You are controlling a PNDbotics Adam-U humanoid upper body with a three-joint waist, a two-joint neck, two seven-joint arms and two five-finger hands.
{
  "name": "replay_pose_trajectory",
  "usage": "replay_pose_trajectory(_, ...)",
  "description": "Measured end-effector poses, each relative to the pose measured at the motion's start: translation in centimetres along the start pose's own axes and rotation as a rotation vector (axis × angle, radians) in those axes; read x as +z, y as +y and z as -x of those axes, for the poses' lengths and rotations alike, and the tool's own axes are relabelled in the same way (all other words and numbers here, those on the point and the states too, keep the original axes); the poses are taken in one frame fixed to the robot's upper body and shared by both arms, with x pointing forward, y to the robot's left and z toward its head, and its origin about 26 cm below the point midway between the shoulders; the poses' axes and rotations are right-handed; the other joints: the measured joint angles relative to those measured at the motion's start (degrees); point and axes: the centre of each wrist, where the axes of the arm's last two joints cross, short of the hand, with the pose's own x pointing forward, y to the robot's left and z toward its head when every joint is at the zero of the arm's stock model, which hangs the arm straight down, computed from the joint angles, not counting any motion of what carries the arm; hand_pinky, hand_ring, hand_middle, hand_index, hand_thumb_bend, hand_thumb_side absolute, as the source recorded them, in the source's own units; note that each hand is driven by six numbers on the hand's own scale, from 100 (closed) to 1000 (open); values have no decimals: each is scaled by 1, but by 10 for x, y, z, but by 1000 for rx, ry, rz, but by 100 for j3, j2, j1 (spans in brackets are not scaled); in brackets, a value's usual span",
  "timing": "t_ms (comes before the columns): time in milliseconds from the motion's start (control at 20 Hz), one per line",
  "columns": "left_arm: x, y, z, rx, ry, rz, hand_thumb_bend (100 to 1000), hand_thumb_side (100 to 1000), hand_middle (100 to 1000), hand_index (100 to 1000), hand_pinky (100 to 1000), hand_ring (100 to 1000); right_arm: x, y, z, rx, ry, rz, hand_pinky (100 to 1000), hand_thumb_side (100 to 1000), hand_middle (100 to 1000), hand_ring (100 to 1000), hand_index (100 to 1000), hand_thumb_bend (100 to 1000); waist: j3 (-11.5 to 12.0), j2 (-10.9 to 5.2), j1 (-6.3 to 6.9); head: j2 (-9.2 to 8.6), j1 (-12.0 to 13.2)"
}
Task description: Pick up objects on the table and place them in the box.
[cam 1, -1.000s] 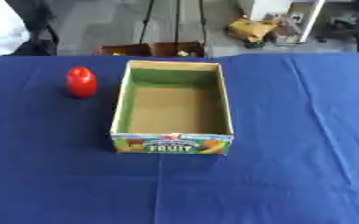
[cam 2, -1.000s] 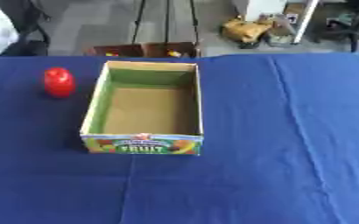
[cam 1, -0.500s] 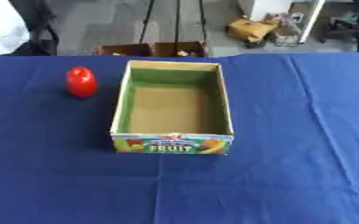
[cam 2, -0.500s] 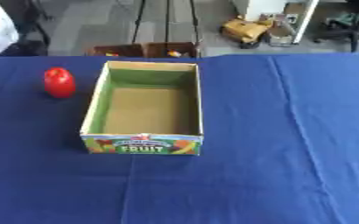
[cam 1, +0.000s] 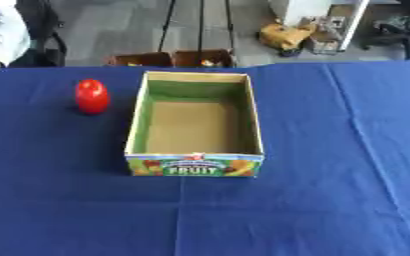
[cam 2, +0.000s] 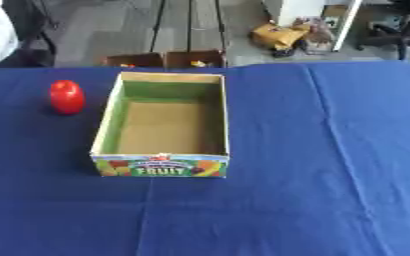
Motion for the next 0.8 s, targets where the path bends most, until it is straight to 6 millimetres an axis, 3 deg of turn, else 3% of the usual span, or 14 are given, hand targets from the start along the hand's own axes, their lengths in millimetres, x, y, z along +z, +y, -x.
replay_pose_trajectory(350, -13, 17, 26, -215, 138, 173, 100, 789, 784, 964, 713, 783, 2, 1, 0, -10, 0, -9, 716, 970, 691, 771, 843, 100, -63, -18, 2, 0, 77)
replay_pose_trajectory(550, -24, 27, 41, -343, 212, 325, 100, 748, 802, 977, 732, 799, 3, 2, -1, -18, 3, -14, 716, 969, 690, 772, 843, 100, -98, -46, 34, 1, 112)
replay_pose_trajectory(800, -35, 39, 63, -478, 268, 525, 100, 865, 820, 981, 771, 834, 3, 2, -1, -27, 0, -22, 716, 971, 689, 772, 842, 100, -137, -77, 65, 2, 155)
